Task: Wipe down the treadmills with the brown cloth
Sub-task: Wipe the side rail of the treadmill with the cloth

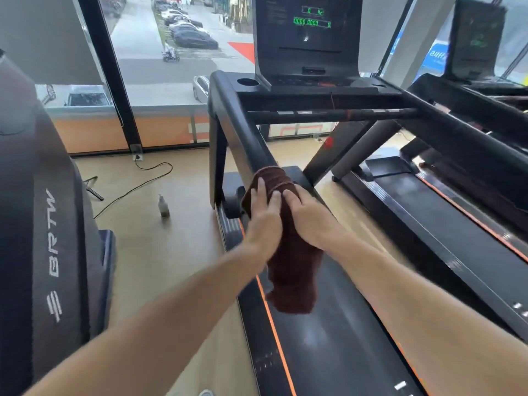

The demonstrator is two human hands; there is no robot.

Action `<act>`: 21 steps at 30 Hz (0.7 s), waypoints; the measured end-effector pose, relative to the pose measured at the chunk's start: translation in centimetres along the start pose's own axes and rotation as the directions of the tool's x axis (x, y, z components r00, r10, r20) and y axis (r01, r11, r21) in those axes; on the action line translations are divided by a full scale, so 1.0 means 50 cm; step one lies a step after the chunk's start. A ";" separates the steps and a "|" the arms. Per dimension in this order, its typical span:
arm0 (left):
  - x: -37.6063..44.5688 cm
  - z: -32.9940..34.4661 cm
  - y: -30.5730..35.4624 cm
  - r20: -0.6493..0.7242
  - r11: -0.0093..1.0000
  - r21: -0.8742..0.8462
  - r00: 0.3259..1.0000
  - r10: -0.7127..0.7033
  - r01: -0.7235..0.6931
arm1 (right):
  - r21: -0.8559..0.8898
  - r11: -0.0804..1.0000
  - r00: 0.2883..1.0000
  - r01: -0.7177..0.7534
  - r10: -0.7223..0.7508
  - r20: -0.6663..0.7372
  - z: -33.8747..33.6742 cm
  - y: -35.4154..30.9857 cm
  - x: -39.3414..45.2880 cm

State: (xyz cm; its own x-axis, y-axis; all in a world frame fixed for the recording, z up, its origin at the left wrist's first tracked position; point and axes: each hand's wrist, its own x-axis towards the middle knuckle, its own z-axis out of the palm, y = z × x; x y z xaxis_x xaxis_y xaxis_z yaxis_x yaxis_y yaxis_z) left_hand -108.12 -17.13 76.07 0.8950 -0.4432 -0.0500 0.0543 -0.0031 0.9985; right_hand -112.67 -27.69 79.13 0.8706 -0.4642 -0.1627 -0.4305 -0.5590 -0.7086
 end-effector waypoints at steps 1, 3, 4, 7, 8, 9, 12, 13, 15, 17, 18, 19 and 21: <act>0.002 0.017 -0.021 0.012 0.998 -0.058 1.000 -0.013 0.014 | 0.051 0.999 1.000 -0.009 0.009 0.000 0.008 0.000 0.006; 0.041 0.027 -0.044 -0.060 0.993 -0.115 0.998 0.007 -0.014 | 0.066 0.998 1.000 -0.004 0.002 0.023 0.005 -0.013 0.032; 0.069 0.021 -0.048 -0.083 0.992 -0.130 0.996 -0.011 0.000 | 0.055 0.998 0.999 0.001 -0.003 0.040 0.000 -0.024 0.048; 0.142 -0.003 -0.044 -0.065 0.978 -0.181 0.990 -0.121 0.107 | 0.042 0.999 0.998 0.027 -0.029 0.048 0.001 -0.061 0.115; 0.170 -0.010 -0.046 -0.060 0.968 -0.207 0.986 -0.157 0.142 | 0.038 0.999 0.998 0.038 -0.040 0.053 0.004 -0.076 0.140; 0.201 -0.017 -0.046 -0.068 0.956 -0.244 0.981 -0.181 0.160 | 0.029 0.998 0.997 0.054 -0.056 0.060 0.007 -0.089 0.171; 0.290 -0.034 -0.044 -0.096 0.934 -0.290 0.965 -0.244 0.207 | -0.082 0.990 0.991 0.114 -0.107 0.083 0.012 -0.124 0.265; 0.314 -0.039 -0.038 -0.096 0.923 -0.315 0.960 -0.262 0.221 | -0.141 0.980 0.987 0.138 -0.125 0.096 0.016 -0.135 0.296; 0.356 -0.047 -0.023 -0.095 0.903 -0.353 0.950 -0.297 0.247 | -0.198 0.964 0.981 0.180 -0.163 0.103 0.023 -0.158 0.356; 0.411 -0.054 -0.018 -0.101 0.889 -0.385 0.946 -0.307 0.248 | -0.237 0.943 0.971 0.235 -0.216 0.105 0.026 -0.181 0.415; 0.436 -0.057 -0.017 -0.110 0.881 -0.401 0.941 -0.320 0.253 | -0.283 0.920 0.961 0.273 -0.250 0.114 0.029 -0.192 0.440; 0.456 -0.060 -0.013 -0.119 0.881 -0.398 0.938 -0.326 0.255 | -0.332 0.893 0.953 0.303 -0.275 0.129 0.030 -0.201 0.465; 0.497 -0.066 -0.006 -0.137 0.874 -0.417 0.933 -0.332 0.249 | -0.381 0.869 0.949 0.316 -0.279 0.149 0.031 -0.220 0.510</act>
State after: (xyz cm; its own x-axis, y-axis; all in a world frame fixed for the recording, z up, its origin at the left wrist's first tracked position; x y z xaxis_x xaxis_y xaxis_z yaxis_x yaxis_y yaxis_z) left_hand -84.41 -25.18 74.47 0.8782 -0.2895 -0.3808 0.4551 0.2604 0.8515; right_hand -85.37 -32.30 81.70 0.9816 -0.1818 -0.0591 -0.1900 -0.8941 -0.4056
